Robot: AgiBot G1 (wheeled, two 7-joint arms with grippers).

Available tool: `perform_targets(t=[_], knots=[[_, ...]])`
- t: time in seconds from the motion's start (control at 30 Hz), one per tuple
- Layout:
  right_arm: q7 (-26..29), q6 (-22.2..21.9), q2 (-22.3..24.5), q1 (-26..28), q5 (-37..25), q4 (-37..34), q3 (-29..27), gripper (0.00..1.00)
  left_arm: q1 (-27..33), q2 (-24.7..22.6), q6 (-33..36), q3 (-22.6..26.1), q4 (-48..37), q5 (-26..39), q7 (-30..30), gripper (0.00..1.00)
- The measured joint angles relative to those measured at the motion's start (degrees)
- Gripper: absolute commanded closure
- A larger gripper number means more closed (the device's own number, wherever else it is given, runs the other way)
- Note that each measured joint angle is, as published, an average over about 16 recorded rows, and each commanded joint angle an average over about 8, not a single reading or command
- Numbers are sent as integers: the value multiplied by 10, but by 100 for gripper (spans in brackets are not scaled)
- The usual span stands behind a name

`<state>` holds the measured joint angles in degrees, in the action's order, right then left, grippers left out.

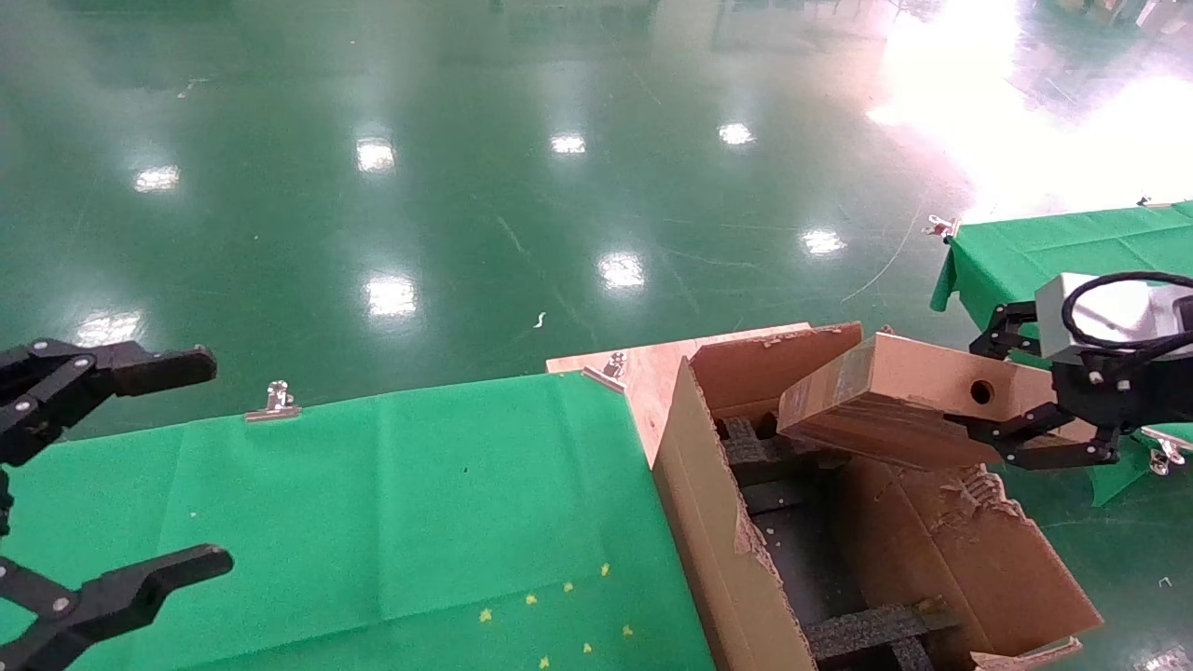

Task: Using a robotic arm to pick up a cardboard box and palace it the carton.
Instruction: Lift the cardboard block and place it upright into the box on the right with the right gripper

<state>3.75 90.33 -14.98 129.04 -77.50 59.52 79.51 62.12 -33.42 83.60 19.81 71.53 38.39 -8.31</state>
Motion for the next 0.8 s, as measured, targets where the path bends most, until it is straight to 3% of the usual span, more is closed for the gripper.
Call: perform_targets(t=[0.27, 0.63, 0.8], knots=[[73, -35, 8, -24, 13, -12, 13, 100, 0, 0, 0, 0, 0, 0, 0, 0], [284, -148, 49, -90, 45, 2, 43, 100, 0, 0, 0, 0, 0, 0, 0, 0], [346, -187, 65, -111, 55, 15, 53, 100, 0, 0, 0, 0, 0, 0, 0, 0]])
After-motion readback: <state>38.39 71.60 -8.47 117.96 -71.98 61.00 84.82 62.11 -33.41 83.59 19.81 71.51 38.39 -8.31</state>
